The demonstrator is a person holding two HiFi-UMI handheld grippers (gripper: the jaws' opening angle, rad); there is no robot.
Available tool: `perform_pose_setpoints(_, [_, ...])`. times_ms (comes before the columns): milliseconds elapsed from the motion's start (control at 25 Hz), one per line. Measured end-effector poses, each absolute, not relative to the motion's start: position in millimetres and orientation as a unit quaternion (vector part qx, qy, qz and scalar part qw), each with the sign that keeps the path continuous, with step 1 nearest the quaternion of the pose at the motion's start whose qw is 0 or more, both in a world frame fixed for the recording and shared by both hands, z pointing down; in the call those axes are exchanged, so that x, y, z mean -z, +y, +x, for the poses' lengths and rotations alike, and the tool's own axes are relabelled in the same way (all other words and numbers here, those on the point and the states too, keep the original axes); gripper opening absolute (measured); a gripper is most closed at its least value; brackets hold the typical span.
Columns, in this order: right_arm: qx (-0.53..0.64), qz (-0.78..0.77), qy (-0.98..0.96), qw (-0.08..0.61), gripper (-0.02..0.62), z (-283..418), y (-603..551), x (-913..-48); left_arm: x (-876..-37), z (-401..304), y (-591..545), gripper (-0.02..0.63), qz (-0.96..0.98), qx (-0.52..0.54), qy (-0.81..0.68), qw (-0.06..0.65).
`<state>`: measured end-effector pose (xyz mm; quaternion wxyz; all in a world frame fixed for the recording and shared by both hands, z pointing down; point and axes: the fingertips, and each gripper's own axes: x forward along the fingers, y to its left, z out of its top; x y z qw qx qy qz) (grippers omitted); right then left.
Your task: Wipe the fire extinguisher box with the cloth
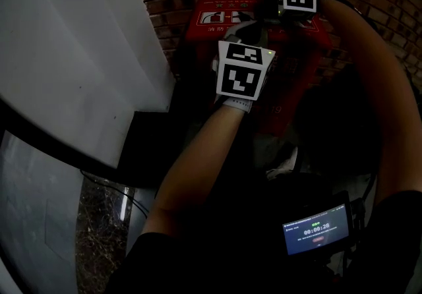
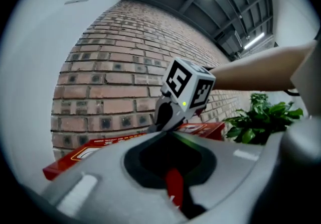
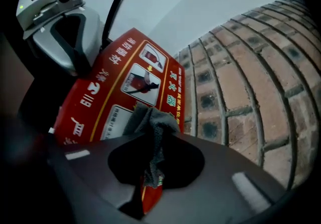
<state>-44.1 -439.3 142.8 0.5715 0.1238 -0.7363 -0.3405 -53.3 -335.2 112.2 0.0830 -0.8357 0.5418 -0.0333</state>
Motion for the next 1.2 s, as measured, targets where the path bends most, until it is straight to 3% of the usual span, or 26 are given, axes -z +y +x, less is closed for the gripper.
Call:
perform_pose_setpoints(240, [0.347, 0.102, -0.734, 0.574, 0.031, -42, -395, -145, -123, -40, -319, 0.003, -0.848, 0.039, 0.526, 0.051])
perform_pose_setpoints(840, [0.413, 0.071, -0.697, 0.582, 0.032, -19, -295, -146, -113, -33, -276, 0.002, -0.837, 0.045, 0.543, 0.045])
perform_pose_setpoints(1040, [0.535, 0.155, -0.617, 0.557, 0.032, -12, -318, -114, -95, -28, -267, 0.002, -0.835, 0.033, 0.547, 0.056])
perform_pose_setpoints(1200, [0.55, 0.198, -0.583, 0.564, 0.032, 6, -351, -105, -92, -22, -277, 0.003, -0.833, 0.034, 0.548, 0.065])
